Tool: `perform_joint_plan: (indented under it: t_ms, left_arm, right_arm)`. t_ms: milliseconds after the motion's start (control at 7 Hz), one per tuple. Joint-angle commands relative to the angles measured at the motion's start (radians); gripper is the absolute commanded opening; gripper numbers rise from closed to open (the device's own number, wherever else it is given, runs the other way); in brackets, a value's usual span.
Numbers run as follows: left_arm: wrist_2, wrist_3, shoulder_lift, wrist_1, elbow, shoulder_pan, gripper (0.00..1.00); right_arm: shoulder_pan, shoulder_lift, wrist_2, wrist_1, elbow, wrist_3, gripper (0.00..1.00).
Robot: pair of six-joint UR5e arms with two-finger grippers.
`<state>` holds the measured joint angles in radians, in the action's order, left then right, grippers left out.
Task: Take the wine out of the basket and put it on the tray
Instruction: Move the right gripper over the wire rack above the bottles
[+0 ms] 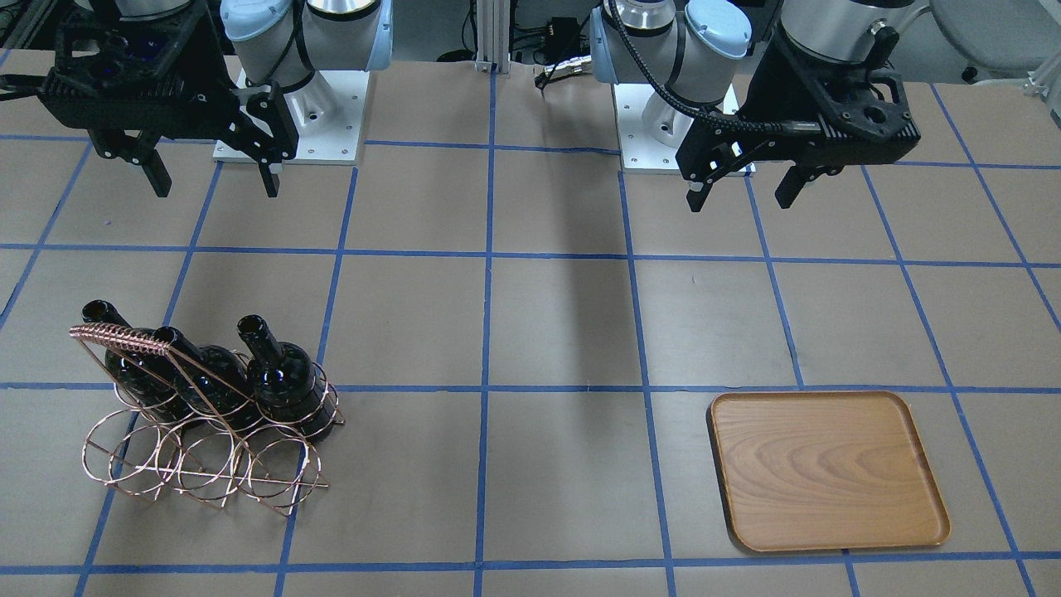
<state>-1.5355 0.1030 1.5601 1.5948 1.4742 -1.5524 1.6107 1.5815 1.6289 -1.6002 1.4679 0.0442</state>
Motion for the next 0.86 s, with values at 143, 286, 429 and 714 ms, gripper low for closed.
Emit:
perform_joint_plan:
  t_ms: [143,286,429,714]
  left_arm:
    - [0.0,0.0,0.0,-0.003,0.0,0.0,1.0]
    - [0.0,0.0,0.0,-0.003,0.0,0.0,1.0]
    - [0.0,0.0,0.0,-0.003,0.0,0.0,1.0]
    - [0.0,0.0,0.0,-0.003,0.0,0.0,1.0]
  right_arm:
    - [0.0,-0.002,-0.007,-0.003,0.0,-0.001,1.0]
    - [-0.009,-0.011,-0.012,-0.009,0.0,0.012,1.0]
    - [-0.053,-0.032,-0.032,-0.007,-0.003,0.026,1.0]
    - [-0.144,-0.102,-0.066,-0.009,-0.001,0.111,1.0]
